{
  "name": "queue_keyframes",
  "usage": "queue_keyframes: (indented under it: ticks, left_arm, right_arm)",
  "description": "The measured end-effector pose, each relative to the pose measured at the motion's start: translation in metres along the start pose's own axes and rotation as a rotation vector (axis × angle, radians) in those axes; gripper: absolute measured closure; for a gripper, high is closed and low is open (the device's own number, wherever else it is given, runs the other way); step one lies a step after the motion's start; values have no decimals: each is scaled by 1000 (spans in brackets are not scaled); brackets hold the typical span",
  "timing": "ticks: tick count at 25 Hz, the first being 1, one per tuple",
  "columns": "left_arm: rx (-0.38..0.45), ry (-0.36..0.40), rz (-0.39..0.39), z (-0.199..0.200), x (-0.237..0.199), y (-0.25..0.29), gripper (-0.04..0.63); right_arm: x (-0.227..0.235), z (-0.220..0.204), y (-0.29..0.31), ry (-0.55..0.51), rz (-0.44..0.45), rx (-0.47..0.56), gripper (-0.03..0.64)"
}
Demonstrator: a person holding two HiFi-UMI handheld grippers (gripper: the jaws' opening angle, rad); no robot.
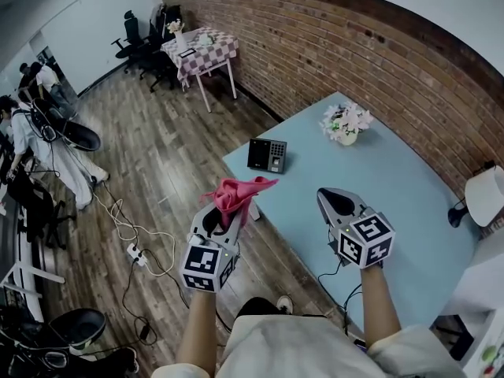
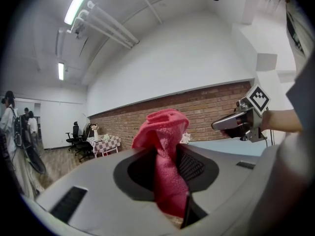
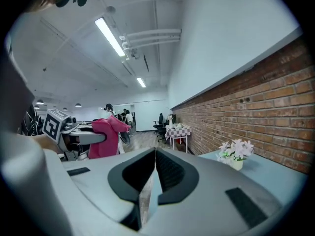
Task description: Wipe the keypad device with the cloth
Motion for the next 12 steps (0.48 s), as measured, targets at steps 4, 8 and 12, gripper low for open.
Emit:
queue_keyframes:
  ticks: [4, 8, 12]
  left_arm:
    - [-10, -14, 19, -8, -16, 19, 463]
    - [-22, -28, 12, -18, -31, 45, 463]
    - [-38, -43, -4, -33, -53, 79, 463]
  right_arm:
    - [13, -6, 23, 9, 8, -13, 581]
    - [30, -14, 45, 27, -8, -30, 581]
    - [55, -21, 77, 52, -43, -32, 581]
Point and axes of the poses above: the fingertips, and each gripper's own axes: y forward along the fingers, x to its right, z out of its top, the point moved 4 cm from there along -y, backward along the fingers, and after that the axes turned 10 degrees about x, right-handed, at the moved point
